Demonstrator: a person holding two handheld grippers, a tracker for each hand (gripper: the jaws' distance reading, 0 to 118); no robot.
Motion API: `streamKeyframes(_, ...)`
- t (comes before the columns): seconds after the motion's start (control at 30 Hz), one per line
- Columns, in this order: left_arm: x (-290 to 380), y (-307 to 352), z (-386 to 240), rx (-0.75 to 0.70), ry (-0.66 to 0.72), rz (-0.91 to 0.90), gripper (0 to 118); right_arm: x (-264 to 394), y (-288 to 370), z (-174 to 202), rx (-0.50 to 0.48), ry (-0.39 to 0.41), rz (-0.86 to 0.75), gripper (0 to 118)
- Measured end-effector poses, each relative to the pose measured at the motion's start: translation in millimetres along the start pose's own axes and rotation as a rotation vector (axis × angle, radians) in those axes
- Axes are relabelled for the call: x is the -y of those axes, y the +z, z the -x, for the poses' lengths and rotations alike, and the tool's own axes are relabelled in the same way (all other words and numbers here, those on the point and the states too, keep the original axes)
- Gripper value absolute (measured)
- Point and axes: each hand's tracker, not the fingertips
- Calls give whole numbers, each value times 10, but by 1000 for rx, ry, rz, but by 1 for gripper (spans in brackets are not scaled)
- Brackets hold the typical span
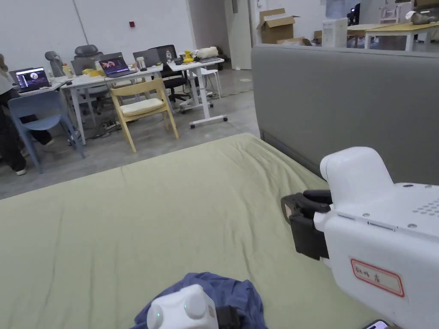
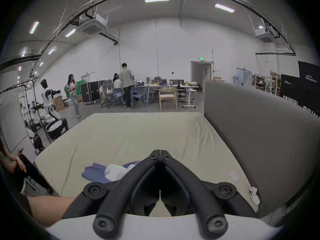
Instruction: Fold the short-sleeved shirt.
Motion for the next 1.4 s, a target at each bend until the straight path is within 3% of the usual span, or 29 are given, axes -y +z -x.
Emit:
streamKeyframes(0.13,-111,521,201,114,109,-241,117,51,-110,25,-21,4,2,2)
streamKeyframes(0.27,-89,1757,583,233,106,-491,117,44,-233,111,-99,-31,-37,2)
streamKeyframes(0.37,332,2522,959,9,43,-629,115,126,-389,216,-130,-61,-51,2)
streamKeyframes(0.4,545,2669,1111,-73,61,-687,106,189,-474,263,-149,-73,-37,2)
streamKeyframes(0.43,746,2741,1258,-126,100,-706,83,264,-563,312,-174,-82,-8,2)
streamKeyframes(0.47,959,2779,1415,-157,144,-707,30,351,-675,368,-202,-82,37,2)
streamKeyframes(0.5,1200,2729,1604,-142,210,-674,0,449,-797,438,-214,-87,87,2)
streamKeyframes(0.57,1589,2544,1903,-134,341,-597,0,621,-986,579,-234,-108,167,2)
streamKeyframes(0.67,1859,2228,2189,-110,405,-424,0,775,-1193,784,-318,-127,237,2)
streamKeyframes(0.87,1631,2055,2547,-135,429,-471,0,761,-1434,1063,-331,-34,256,2)
streamKeyframes(1.1,1172,1559,3112,-249,421,-436,0,867,-1757,958,-289,-51,313,2)
streamKeyframes(1.13,1126,1437,3225,-286,426,-426,9,890,-1789,934,-279,-55,323,2)
streamKeyframes(1.17,1058,1331,3346,-324,426,-414,52,909,-1833,915,-267,-56,334,2)
streamKeyframes(1.2,983,1159,3456,-359,416,-375,118,928,-1882,897,-258,-54,346,2)
streamKeyframes(1.4,645,357,3658,-419,358,-224,117,1023,-2117,829,-200,-40,385,2)
